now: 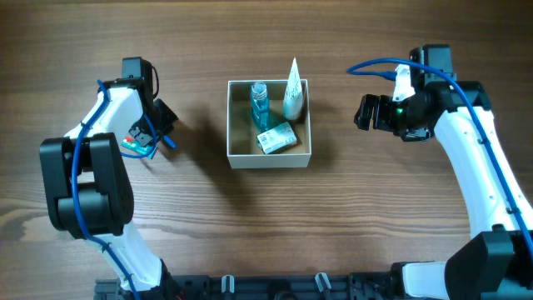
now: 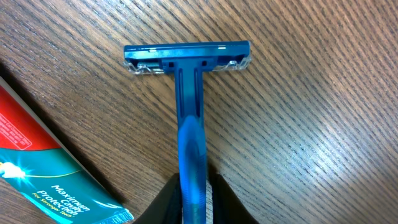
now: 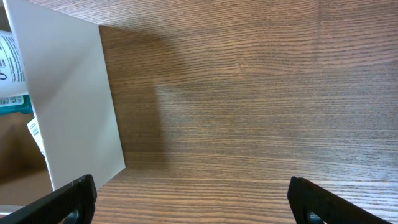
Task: Pack container
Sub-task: 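Carry the blue razor with the left gripper into the box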
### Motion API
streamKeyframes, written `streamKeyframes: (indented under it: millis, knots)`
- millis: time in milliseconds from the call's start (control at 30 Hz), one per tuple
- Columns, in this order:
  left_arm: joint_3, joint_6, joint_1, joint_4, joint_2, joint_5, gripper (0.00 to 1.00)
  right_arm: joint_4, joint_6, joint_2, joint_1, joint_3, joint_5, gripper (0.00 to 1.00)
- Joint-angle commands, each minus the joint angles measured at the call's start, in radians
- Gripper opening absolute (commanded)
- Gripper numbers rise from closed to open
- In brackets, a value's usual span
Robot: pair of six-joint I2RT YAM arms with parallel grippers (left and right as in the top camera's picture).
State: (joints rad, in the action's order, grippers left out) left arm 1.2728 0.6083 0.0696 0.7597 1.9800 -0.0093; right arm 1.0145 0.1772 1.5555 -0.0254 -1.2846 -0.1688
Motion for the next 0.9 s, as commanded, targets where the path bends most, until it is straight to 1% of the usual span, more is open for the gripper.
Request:
streamKeyframes:
  millis: [0, 100, 133, 300, 367, 433, 533, 600, 667, 767, 800, 833, 867]
  knots:
    - [0.001, 0.002, 0.005, 0.0, 0.023, 0.012, 0.13, 0.004, -0.018, 0.007, 0.001, -0.003, -0.016, 1.0]
    - [0.001, 0.003, 0.005, -0.001, 0.023, 0.012, 0.08, 0.008, -0.018, 0.007, 0.001, -0.003, -0.016, 1.0]
    - [0.001, 0.003, 0.005, -0.001, 0.023, 0.012, 0.04, 0.01, -0.018, 0.007, 0.001, -0.003, -0.016, 1.0]
    - [0.002, 0.002, 0.005, 0.0, 0.005, 0.014, 0.04, 0.011, -0.018, 0.007, 0.001, -0.003, -0.016, 1.0]
    - [0.007, -0.002, 0.005, 0.008, -0.023, 0.024, 0.04, 0.012, -0.019, 0.007, 0.001, -0.003, -0.016, 1.0]
    - [0.037, -0.003, 0.004, 0.048, -0.073, 0.027, 0.04, 0.014, -0.021, 0.007, 0.001, -0.003, -0.016, 1.0]
    - [0.093, -0.066, -0.005, 0.112, -0.151, 0.053, 0.04, 0.017, -0.021, 0.007, 0.001, -0.003, -0.016, 1.0]
    - [0.132, -0.15, -0.03, 0.152, -0.22, 0.061, 0.04, 0.015, -0.021, 0.007, 0.001, -0.003, -0.016, 1.0]
    - [0.158, -0.273, -0.074, 0.18, -0.3, 0.062, 0.04, 0.013, -0.021, 0.007, 0.001, -0.003, -0.016, 1.0]
    - [0.162, -0.528, -0.178, 0.197, -0.433, 0.061, 0.04, 0.013, -0.021, 0.007, 0.001, -0.003, -0.016, 1.0]
    - [0.162, -0.592, -0.208, 0.203, -0.46, 0.061, 0.04, 0.013, -0.021, 0.007, 0.001, -0.003, -0.016, 1.0]
    - [0.162, -0.697, -0.258, 0.211, -0.497, 0.062, 0.04, 0.011, -0.021, 0.007, 0.001, -0.003, -0.016, 1.0]
    - [0.162, -0.753, -0.29, 0.215, -0.517, 0.064, 0.04, 0.011, -0.021, 0.007, 0.001, -0.003, -0.016, 1.0]
